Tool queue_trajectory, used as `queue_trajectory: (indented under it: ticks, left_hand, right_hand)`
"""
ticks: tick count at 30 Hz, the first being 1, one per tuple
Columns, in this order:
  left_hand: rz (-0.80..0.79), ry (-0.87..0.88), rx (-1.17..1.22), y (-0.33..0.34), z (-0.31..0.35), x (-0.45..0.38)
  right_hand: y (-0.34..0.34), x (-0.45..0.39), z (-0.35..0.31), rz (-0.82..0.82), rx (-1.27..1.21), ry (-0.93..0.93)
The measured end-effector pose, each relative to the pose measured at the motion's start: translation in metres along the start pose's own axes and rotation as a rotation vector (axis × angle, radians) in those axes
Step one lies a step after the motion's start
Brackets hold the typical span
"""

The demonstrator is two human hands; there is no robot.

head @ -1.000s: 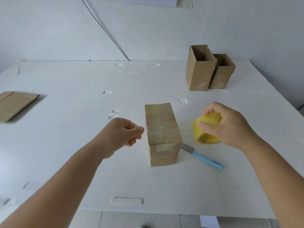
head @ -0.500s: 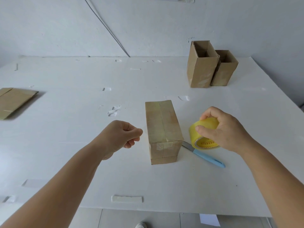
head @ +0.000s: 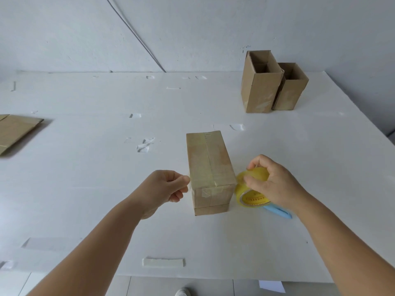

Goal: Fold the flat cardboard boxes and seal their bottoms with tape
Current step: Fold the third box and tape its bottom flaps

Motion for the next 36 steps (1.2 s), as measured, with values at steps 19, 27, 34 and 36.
queue_trajectory:
  ticks: [19,27,34,36]
  left_hand:
    - [0.259,0.191,0.121,0.022,0.006,0.011]
    - [0.158,-0.023,-0.117,0.018,-0.015,-0.007]
    - [0.157,0.299,-0.187,0.032,0.003,0.035]
    - [0.05,0.323,-0.26,0.039,0.001,0.039]
  right_hand:
    - [0.014,-0.005,-0.004,-0.011,0.02,-0.008]
    - [0.014,-0.005,-0.005,-0.011,0.023,0.005]
    - [0.017,-0.003,-0.006,0.019,0.055,0.005]
    - [0.017,-0.003,-0.007,0.021,0.055,0.014]
Point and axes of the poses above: each hand's wrist, its own x-axis away from the middle knuckle, its own y-axis out of the palm, z = x × y, the point moved 2 cm from there along -x, towards the middle knuckle, and after that the axes turned 1 degree about -z, right-handed, at the moved point
